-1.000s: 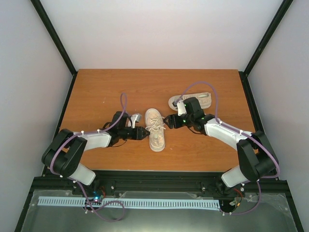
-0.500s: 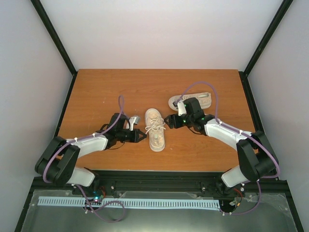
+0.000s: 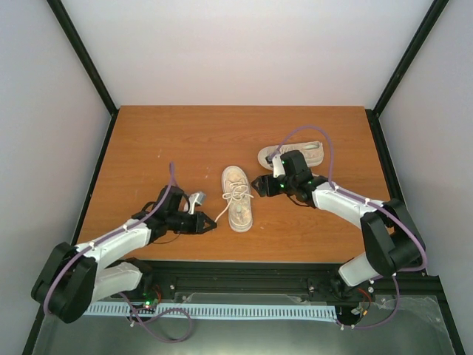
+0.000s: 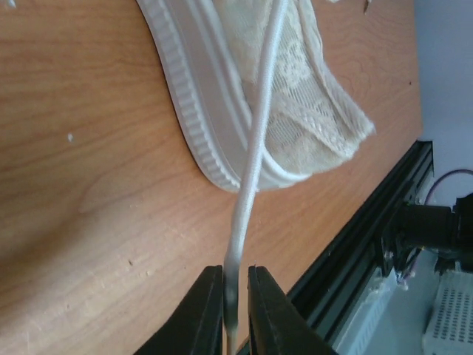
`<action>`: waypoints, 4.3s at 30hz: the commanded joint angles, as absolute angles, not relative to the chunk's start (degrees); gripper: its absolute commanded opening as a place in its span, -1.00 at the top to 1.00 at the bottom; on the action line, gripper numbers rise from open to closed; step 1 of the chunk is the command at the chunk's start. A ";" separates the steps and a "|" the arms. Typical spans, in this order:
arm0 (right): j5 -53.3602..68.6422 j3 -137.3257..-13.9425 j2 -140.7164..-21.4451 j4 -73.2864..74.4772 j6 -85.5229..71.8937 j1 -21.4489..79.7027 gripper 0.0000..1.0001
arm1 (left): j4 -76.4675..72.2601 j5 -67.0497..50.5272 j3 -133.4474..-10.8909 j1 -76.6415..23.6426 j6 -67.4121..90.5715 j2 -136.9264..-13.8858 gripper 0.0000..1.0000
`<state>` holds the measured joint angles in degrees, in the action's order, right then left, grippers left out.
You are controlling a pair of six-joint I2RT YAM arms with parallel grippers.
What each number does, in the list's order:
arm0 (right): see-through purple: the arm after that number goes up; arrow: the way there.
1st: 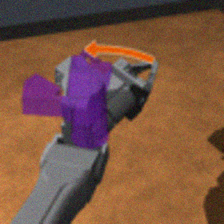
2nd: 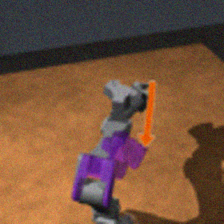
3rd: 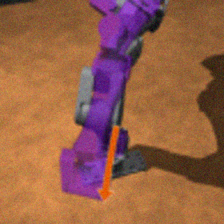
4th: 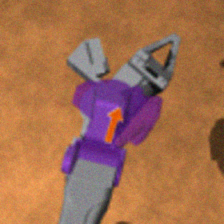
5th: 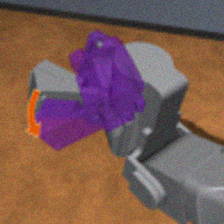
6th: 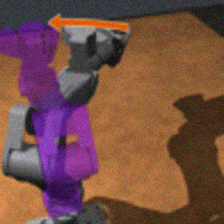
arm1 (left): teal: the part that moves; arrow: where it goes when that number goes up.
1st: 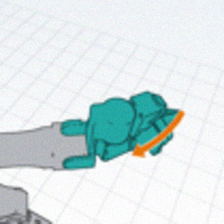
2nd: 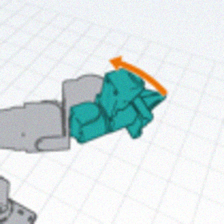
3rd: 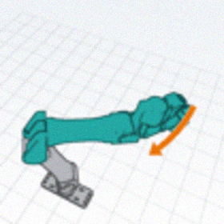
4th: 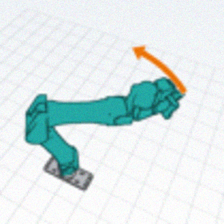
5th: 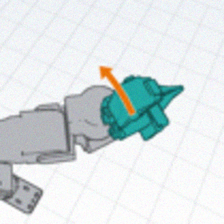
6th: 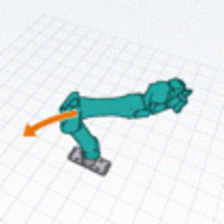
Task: Tie the shoes
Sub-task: Tie the shoelace on the shoe.
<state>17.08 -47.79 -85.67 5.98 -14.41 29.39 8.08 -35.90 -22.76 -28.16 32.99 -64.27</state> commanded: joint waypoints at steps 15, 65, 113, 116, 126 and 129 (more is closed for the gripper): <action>27.07 -48.93 -91.64 -0.25 -22.34 28.74 -0.44 | -0.63 -26.52 -32.37 -26.05 40.63 -69.47 -0.12; 37.35 -56.49 -100.17 -0.83 -24.44 31.29 -0.11 | -22.89 -29.64 -35.16 -25.22 50.84 -91.74 0.22; 25.83 -55.30 -96.41 -0.09 -23.81 26.84 0.06 | -15.71 -28.25 -32.34 -24.24 43.51 -86.58 0.99; 24.66 -52.79 -91.70 -0.59 -23.60 25.81 -0.34 | -13.74 -29.16 -34.86 -24.26 42.03 -87.59 0.99; 32.81 -33.93 -81.66 -13.88 -21.88 25.37 -0.28 | -12.11 -30.18 -37.22 -24.26 40.58 -89.59 0.99; 33.19 -34.53 -83.82 -13.87 -19.30 27.04 -0.17 | -12.08 -30.31 -37.42 -24.26 40.58 -90.03 0.99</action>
<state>29.78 -34.57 -81.93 -8.82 -22.46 25.32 -12.71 -29.21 -35.33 -24.80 42.17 -89.17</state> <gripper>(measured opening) 0.610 0.033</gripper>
